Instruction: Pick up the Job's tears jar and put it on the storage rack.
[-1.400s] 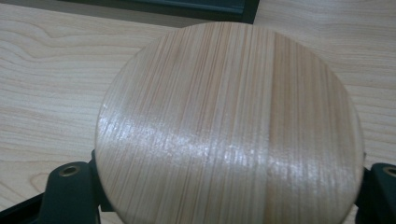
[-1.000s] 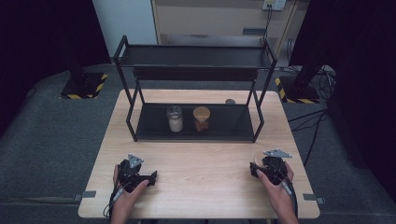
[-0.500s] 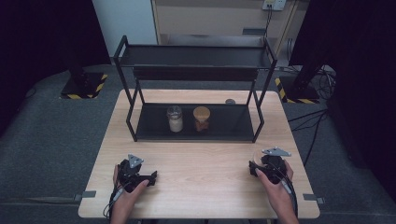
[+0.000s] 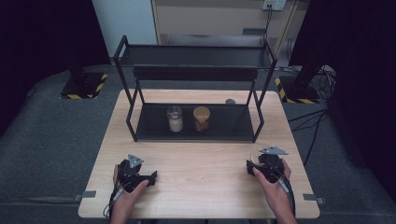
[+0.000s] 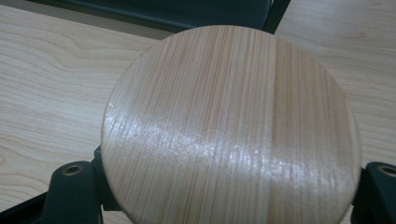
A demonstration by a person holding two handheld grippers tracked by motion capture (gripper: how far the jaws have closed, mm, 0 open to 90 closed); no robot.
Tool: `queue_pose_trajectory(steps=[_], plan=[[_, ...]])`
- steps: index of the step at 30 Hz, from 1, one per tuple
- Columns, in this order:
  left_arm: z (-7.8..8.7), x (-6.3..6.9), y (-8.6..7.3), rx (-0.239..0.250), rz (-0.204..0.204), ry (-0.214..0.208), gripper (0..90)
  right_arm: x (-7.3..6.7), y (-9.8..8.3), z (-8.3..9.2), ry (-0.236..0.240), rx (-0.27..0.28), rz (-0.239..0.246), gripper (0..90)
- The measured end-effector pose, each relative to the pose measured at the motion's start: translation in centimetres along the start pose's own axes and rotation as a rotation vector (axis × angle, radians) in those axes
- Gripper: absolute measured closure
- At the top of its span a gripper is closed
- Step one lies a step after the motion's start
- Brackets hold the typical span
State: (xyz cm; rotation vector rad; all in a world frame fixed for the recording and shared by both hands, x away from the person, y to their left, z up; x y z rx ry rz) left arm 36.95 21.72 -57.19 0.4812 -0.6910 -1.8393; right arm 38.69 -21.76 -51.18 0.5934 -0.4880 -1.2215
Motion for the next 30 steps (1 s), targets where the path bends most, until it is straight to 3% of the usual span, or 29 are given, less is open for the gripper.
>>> queue_pose_trajectory(steps=[30], plan=[[0.0,0.0,0.0,0.000,0.000,0.000,0.0,-2.3,1.3,0.1,0.021,0.003,0.040,25.6]])
Point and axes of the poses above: each handheld gripper's, and its own axes: z roughly backward along the jaws, y roughly out of its top, x roughly to its right, the point moved 5 cm from there along -z, roughly forward along the jaws, and after that the axes turned 3 degrees about -x, right-handed, at the moved point
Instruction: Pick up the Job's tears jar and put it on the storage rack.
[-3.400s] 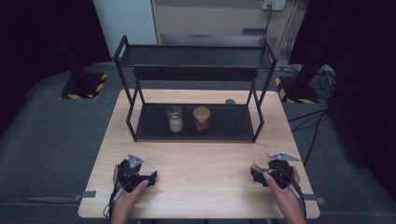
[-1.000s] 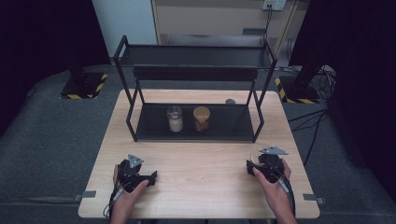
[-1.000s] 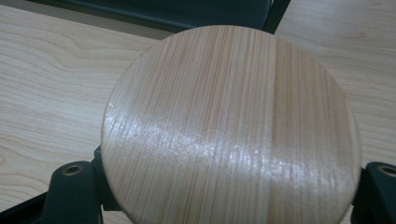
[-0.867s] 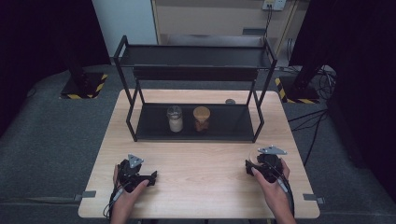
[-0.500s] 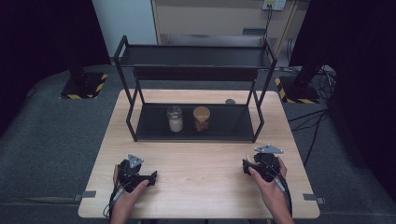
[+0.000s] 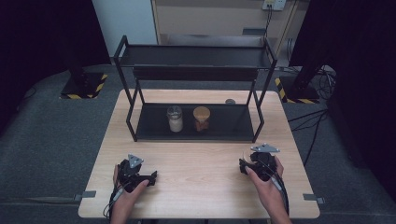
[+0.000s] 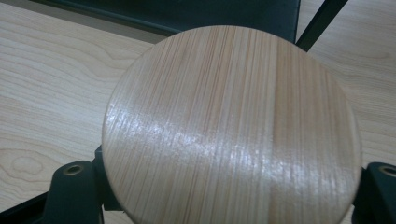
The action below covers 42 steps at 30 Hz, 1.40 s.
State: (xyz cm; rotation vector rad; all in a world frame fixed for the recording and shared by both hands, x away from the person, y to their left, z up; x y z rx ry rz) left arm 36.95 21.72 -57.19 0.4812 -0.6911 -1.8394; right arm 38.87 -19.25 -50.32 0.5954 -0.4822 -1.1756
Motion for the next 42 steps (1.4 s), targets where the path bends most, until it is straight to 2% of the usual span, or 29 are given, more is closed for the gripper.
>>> queue_pose_trajectory(steps=[42], plan=[[0.0,0.0,0.0,0.000,0.000,0.000,0.0,-3.0,1.2,-0.7,0.032,-0.001,0.016,25.6]])
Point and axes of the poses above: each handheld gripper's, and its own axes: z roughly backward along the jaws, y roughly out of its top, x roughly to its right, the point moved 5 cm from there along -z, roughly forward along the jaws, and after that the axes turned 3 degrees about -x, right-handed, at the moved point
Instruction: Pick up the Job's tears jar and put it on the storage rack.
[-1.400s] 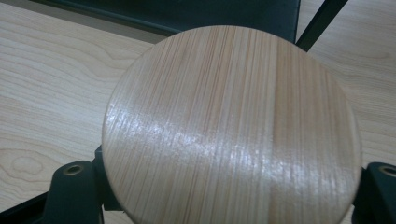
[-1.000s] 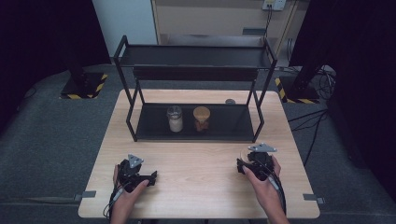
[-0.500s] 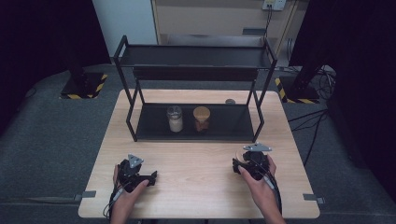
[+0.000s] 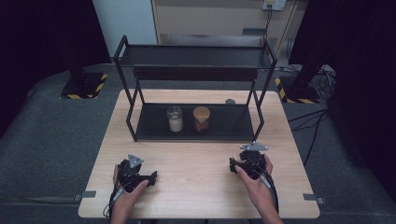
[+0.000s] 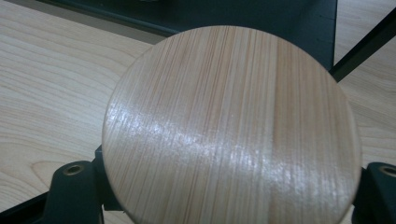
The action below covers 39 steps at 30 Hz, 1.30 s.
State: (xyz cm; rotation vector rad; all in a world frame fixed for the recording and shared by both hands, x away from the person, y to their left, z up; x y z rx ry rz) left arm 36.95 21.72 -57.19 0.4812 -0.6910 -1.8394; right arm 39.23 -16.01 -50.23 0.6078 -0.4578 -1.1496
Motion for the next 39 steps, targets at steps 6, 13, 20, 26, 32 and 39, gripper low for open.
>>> queue_pose_trajectory(steps=[6,13,20,26,32,39], plan=[[0.0,0.0,0.0,0.000,0.000,0.000,0.0,-0.4,0.2,-0.1,0.007,0.000,0.009,25.6],[0.0,0.0,0.0,0.000,0.000,0.000,0.0,-1.0,0.6,-0.3,0.014,0.003,0.014,25.6],[0.0,0.0,0.0,0.000,0.000,0.000,0.0,-1.6,0.9,-0.5,0.021,0.003,0.022,25.6],[0.0,0.0,0.0,0.000,0.000,0.000,0.0,-2.3,1.3,-0.9,0.024,0.004,0.030,25.6],[0.0,0.0,0.0,0.000,0.000,0.000,0.0,-3.0,1.6,-1.5,0.035,-0.001,0.034,25.6],[0.0,0.0,0.0,0.000,0.000,0.000,0.0,-3.5,2.2,-2.0,0.036,-0.003,0.044,25.6]])
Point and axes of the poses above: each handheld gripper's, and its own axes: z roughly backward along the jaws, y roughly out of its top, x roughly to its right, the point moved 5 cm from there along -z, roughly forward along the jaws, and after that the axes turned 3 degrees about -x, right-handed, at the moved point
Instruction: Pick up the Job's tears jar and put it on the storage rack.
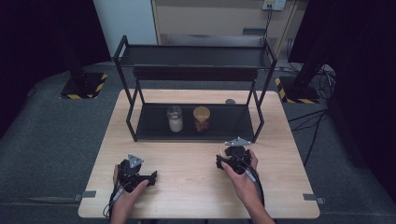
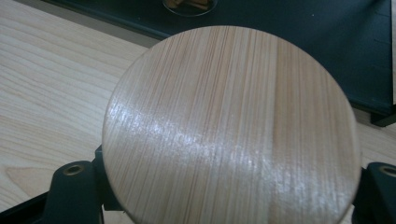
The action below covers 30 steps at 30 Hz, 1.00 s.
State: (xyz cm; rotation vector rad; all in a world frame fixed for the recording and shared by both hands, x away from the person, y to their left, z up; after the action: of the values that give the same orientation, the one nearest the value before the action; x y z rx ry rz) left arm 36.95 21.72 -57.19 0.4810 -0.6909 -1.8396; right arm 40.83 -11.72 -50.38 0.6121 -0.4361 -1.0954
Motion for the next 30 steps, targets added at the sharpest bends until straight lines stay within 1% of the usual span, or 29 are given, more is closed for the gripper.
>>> queue_pose_trajectory(steps=[9,15,22,26,30], plan=[[0.0,0.0,0.0,0.000,0.000,0.000,0.0,-0.2,1.0,-0.6,-0.005,0.001,0.002,25.6],[0.0,0.0,0.0,0.000,0.000,0.000,0.0,-0.3,1.8,-0.9,-0.005,0.012,0.005,25.6],[0.0,0.0,0.0,0.000,0.000,0.000,0.0,-0.4,2.5,-1.1,-0.007,0.022,-0.002,25.6],[0.0,0.0,0.0,0.000,0.000,0.000,0.0,-0.3,2.8,-1.2,-0.008,0.031,-0.013,25.6],[0.0,0.0,0.0,0.000,0.000,0.000,0.0,-0.1,3.0,-1.3,-0.009,0.032,-0.013,25.6]])
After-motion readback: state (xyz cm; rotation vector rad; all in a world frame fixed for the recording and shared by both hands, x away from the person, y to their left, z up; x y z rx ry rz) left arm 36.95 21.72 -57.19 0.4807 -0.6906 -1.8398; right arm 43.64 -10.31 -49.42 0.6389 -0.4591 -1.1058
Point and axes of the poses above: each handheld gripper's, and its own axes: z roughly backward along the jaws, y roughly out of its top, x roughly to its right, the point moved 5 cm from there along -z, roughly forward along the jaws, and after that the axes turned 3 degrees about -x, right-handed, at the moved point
